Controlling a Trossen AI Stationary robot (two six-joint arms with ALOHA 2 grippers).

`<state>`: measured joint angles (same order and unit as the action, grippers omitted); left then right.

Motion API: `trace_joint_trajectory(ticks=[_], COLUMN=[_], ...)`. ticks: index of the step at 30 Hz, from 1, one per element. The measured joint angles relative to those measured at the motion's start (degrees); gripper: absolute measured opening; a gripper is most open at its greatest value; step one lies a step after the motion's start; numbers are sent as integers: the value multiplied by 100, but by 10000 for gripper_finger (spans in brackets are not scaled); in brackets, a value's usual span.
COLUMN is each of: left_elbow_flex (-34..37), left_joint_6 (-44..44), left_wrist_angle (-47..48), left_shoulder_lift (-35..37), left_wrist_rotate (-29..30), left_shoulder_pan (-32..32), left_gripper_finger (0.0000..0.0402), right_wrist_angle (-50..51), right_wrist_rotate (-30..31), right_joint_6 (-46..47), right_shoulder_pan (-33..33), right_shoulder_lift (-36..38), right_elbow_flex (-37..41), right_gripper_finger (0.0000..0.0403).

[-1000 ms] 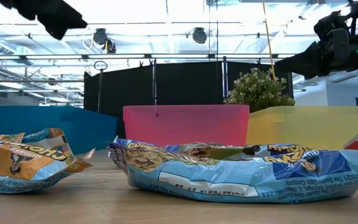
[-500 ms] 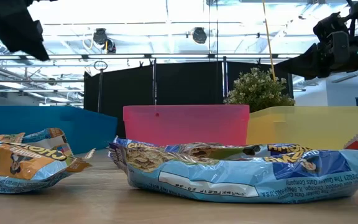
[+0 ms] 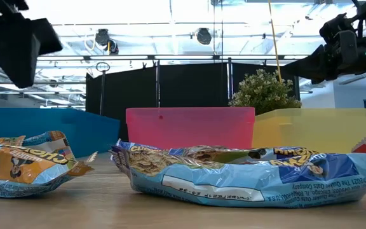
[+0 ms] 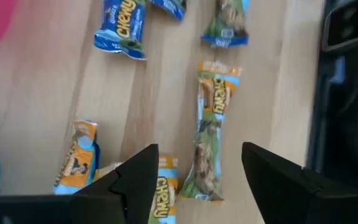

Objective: Pick and place Granola Bars by type
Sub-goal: Put the yellow granola bar into the red bin

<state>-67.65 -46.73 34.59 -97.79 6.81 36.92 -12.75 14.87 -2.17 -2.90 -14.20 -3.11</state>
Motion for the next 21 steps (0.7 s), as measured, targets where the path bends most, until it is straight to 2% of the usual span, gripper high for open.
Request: trace_joint_trajectory(ticks=[5, 10, 17, 21], left_elbow_flex=[-716, -986, -984, -982], left_joint_6=[703, 952, 346, 272], left_wrist_angle=[323, 324, 317, 325], left_shoulder_lift=[-664, -1112, -1539, -1677], left_wrist_rotate=[-289, -449, -751, -782], left_shoulder_pan=[-4, 0, 27, 132], left_gripper_finger=[268, 279, 280, 280], right_wrist_angle=[150, 242, 203, -183], right_wrist_rotate=[0, -9, -13, -13], right_joint_6=[4, 173, 179, 178], right_shoulder_pan=[-1, 0, 0, 0], right_shoulder_lift=[-4, -15, -13, -11], right_elbow_flex=[0, 0, 0, 0], right_gripper_finger=[0, 0, 0, 0])
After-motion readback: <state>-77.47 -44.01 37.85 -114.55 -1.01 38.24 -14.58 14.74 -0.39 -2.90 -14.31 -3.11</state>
